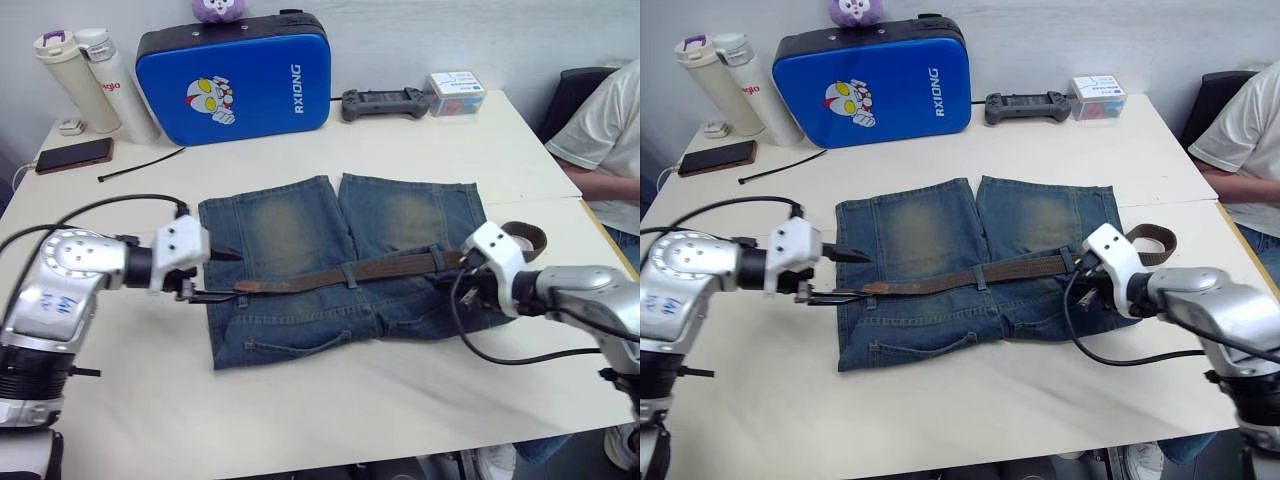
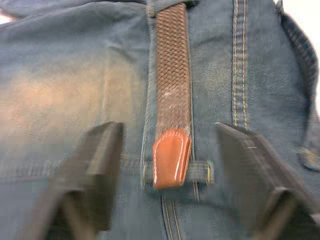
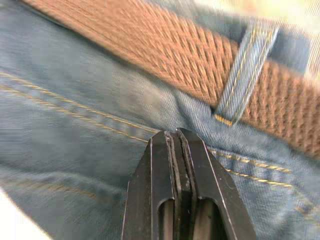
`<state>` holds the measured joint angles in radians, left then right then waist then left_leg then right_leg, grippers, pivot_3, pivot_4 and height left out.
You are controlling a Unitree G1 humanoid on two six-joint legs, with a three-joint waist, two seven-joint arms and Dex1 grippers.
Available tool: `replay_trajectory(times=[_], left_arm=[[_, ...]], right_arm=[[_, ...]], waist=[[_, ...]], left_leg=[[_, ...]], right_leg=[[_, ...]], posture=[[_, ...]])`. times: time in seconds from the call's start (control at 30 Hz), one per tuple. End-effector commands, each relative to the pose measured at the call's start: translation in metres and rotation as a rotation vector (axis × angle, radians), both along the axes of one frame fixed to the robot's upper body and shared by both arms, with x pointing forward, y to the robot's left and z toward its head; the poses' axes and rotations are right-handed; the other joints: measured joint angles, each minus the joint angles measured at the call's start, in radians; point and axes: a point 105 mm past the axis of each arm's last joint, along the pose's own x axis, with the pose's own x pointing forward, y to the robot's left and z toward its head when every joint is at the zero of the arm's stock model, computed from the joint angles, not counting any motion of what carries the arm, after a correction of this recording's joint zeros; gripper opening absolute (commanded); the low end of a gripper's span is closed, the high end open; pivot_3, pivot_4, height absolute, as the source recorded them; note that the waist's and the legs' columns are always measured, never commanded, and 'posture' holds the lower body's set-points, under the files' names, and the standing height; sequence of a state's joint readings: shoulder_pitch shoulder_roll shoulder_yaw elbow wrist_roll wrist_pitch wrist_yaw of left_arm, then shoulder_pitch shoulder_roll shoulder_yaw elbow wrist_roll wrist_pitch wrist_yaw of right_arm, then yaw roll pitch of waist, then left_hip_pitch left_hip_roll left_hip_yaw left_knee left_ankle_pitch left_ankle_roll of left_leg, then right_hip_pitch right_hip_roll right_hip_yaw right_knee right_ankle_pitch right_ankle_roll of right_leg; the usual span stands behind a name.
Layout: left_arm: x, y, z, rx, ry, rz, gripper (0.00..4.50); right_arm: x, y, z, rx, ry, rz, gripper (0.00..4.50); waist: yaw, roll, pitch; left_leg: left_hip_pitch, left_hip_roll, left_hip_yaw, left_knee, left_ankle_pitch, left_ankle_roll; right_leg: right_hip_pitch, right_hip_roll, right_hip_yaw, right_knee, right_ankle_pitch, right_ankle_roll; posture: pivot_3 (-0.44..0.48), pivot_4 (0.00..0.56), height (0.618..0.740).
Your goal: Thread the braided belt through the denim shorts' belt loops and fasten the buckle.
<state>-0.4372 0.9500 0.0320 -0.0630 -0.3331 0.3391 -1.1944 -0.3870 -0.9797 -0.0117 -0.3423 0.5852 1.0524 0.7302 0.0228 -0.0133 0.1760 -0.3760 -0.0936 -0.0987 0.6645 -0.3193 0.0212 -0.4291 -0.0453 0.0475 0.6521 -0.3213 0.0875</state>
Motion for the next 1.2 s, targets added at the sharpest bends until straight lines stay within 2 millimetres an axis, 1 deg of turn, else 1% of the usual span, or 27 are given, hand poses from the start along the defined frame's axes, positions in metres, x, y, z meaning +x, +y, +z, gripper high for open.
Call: replay_trajectory(times=[0.03, 0.07, 0.1, 0.13, 0.17, 0.2, 0.27, 0.37, 0.43, 0.5, 0.57, 0.63, 0.67, 0.73, 0.8, 0.83, 0.93, 1.0, 1.03, 1.1, 1.2], left_arm=[[-0.002, 0.017, 0.029, -0.059, 0.021, 0.038, 4.5], [-0.001, 0.018, 0.032, -0.062, 0.022, 0.045, 4.5], [0.001, 0.018, 0.034, -0.065, 0.021, 0.048, 4.5], [0.003, 0.016, 0.036, -0.074, 0.024, 0.051, 4.5], [0.004, 0.014, 0.036, -0.075, 0.026, 0.049, 4.5], [0.005, 0.012, 0.036, -0.076, 0.029, 0.046, 4.5], [0.0, 0.001, 0.032, -0.098, 0.086, 0.004, 4.5], [-0.002, -0.011, 0.027, -0.112, 0.11, -0.026, 4.5], [-0.002, -0.015, 0.024, -0.112, 0.111, -0.03, 4.5], [-0.001, -0.018, 0.021, -0.105, 0.104, -0.032, 4.5], [0.0, -0.021, 0.015, -0.077, 0.106, -0.034, 4.5], [-0.001, -0.021, 0.009, -0.051, 0.121, -0.034, 4.5], [-0.002, -0.021, 0.007, -0.047, 0.127, -0.029, 4.5], [-0.002, -0.021, 0.004, -0.045, 0.131, -0.026, 4.5], [-0.002, -0.024, 0.003, -0.066, 0.133, -0.03, 4.5], [-0.003, -0.027, 0.001, -0.073, 0.134, -0.033, 4.5], [-0.007, -0.03, -0.009, -0.059, 0.146, -0.041, 4.5], [-0.008, -0.032, -0.012, -0.063, 0.153, -0.039, 4.5], [-0.009, -0.033, -0.012, -0.072, 0.159, -0.041, 4.5], [-0.009, -0.038, -0.01, -0.094, 0.161, -0.047, 4.5], [-0.004, -0.043, -0.007, -0.111, 0.122, -0.046, 4.5]], right_arm=[[-0.021, 0.018, 0.044, -0.002, -0.085, 0.191, 0.88], [-0.029, 0.025, 0.044, -0.03, -0.076, 0.25, 1.31], [-0.034, 0.028, 0.044, -0.049, -0.067, 0.287, 1.85], [-0.042, 0.034, 0.038, -0.088, -0.051, 0.341, 2.07], [-0.048, 0.038, 0.032, -0.124, -0.032, 0.383, 2.5], [-0.051, 0.04, 0.028, -0.146, -0.02, 0.405, 3.04], [-0.055, 0.044, 0.009, -0.235, -0.009, 0.441, 3.92], [-0.056, 0.051, -0.014, -0.31, -0.018, 0.483, 3.92], [-0.047, 0.052, -0.023, -0.344, -0.052, 0.461, 3.92], [-0.036, 0.048, -0.028, -0.373, -0.083, 0.42, 3.92], [-0.028, 0.034, -0.033, -0.422, -0.083, 0.38, 3.42], [-0.022, 0.018, -0.032, -0.485, -0.099, 0.363, 2.45], [-0.018, 0.01, -0.029, -0.511, -0.117, 0.356, 2.21], [-0.012, -0.01, -0.02, -0.58, -0.149, 0.361, 1.28], [0.004, -0.029, -0.006, -0.636, -0.229, 0.347, 0.33], [0.011, -0.038, 0.0, -0.672, -0.266, 0.355, 0.07], [0.028, -0.06, 0.011, -0.738, -0.328, 0.376, 0.07], [0.041, -0.074, 0.014, -0.792, -0.362, 0.387, 0.07], [0.048, -0.085, 0.013, -0.823, -0.371, 0.371, 0.07], [0.057, -0.11, 0.005, -0.904, -0.341, 0.361, 0.07], [0.069, -0.129, 0.002, -0.943, -0.341, 0.32, 0.07]], waist=[[-0.001, 0.0, 0.0], [-0.002, 0.001, 0.0], [-0.001, 0.001, 0.0], [0.0, 0.001, 0.0], [0.0, 0.001, 0.0], [0.0, 0.0, 0.0], [0.001, 0.0, 0.0], [0.001, 0.0, 0.0], [0.001, 0.0, 0.0], [-0.002, 0.0, 0.0], [-0.002, 0.0, 0.0], [-0.001, 0.0, 0.0], [0.0, 0.0, 0.0], [0.001, 0.0, 0.0], [0.004, 0.0, 0.0], [0.004, 0.0, 0.0], [0.0, 0.0, 0.001], [-0.003, 0.001, 0.001], [-0.004, 0.001, 0.001], [-0.007, 0.002, 0.002], [-0.008, 0.003, 0.002]], left_leg=[[0.0, 0.0, 0.0, 0.0, 0.0, 0.0], [0.0, 0.0, 0.0, 0.0, 0.0, 0.0], [0.0, 0.0, 0.0, 0.0, 0.0, 0.0], [0.0, 0.001, 0.0, -0.001, 0.0, 0.0], [0.0, 0.001, 0.0, -0.001, 0.0, 0.0], [0.0, 0.001, 0.0, -0.001, 0.0, 0.0], [0.0, 0.001, 0.0, -0.001, 0.0, 0.0], [-0.001, 0.0, 0.0, 0.0, -0.001, 0.0], [-0.001, 0.0, 0.0, 0.0, -0.001, 0.0], [-0.001, 0.0, 0.0, 0.0, 0.0, 0.0], [-0.001, 0.0, 0.0, 0.0, 0.0, 0.0], [-0.001, 0.0, 0.0, 0.0, 0.0, 0.0], [-0.001, 0.0, 0.0, 0.0, 0.0, 0.0], [-0.001, 0.0, 0.0, 0.0, 0.0, 0.0], [-0.001, 0.0, 0.0, 0.001, 0.0, 0.0], [-0.001, 0.0, 0.0, 0.001, 0.0, 0.0], [-0.001, -0.001, 0.001, 0.002, 0.0, 0.0], [-0.001, 0.0, 0.001, 0.0, 0.0, 0.0], [-0.001, 0.0, 0.002, 0.0, 0.0, 0.0], [-0.001, 0.0, 0.002, 0.0, 0.0, -0.001], [-0.001, 0.0, 0.003, 0.0, 0.0, -0.001]], right_leg=[[0.0, 0.0, 0.0, 0.0, 0.0, 0.0], [0.0, 0.0, 0.0, 0.0, 0.0, 0.0], [0.0, 0.0, 0.0, -0.001, 0.0, 0.0], [0.0, 0.0, 0.0, -0.001, 0.0, 0.0], [0.001, 0.0, -0.001, -0.001, 0.0, 0.0], [0.001, 0.0, -0.001, -0.002, 0.0, 0.0], [0.001, 0.0, -0.001, -0.003, 0.0, 0.0], [0.001, 0.0, -0.001, -0.003, 0.0, 0.0], [0.001, 0.0, -0.001, -0.003, 0.0, 0.0], [0.0, 0.0, -0.001, -0.003, 0.0, 0.0], [0.0, 0.0, 0.0, -0.002, 0.0, 0.0], [0.0, 0.0, 0.0, -0.003, 0.0, 0.0], [0.0, 0.0, -0.001, -0.003, 0.0, 0.0], [0.0, 0.0, -0.001, -0.003, 0.0, 0.0], [0.001, 0.0, -0.001, -0.003, 0.0, 0.0], [0.001, 0.0, -0.001, -0.003, 0.0, 0.0], [0.001, 0.0, 0.0, -0.003, 0.0, 0.0], [0.0, 0.0, 0.0, -0.002, 0.0, 0.0], [-0.001, 0.0, 0.0, -0.002, 0.0, 0.0], [-0.001, 0.001, 0.0, -0.002, 0.0, 0.0], [-0.001, 0.0, 0.0, -0.001, 0.0, 0.0]], posture=[[0.0, 0.15, 0.74], [0.0, 0.15, 0.74], [0.0, 0.15, 0.74], [0.0, 0.15, 0.74], [0.0, 0.15, 0.74], [0.0, 0.15, 0.74], [0.0, 0.15, 0.74], [0.0, 0.15, 0.74], [0.0, 0.15, 0.74], [0.0, 0.15, 0.74], [0.0, 0.15, 0.74], [0.0, 0.15, 0.74], [0.0, 0.15, 0.74], [0.0, 0.15, 0.74], [0.0, 0.15, 0.74], [0.0, 0.15, 0.74], [0.0, 0.15, 0.74], [0.0, 0.15, 0.74], [0.0, 0.15, 0.74], [0.0, 0.15, 0.74], [0.0, 0.15, 0.74]])
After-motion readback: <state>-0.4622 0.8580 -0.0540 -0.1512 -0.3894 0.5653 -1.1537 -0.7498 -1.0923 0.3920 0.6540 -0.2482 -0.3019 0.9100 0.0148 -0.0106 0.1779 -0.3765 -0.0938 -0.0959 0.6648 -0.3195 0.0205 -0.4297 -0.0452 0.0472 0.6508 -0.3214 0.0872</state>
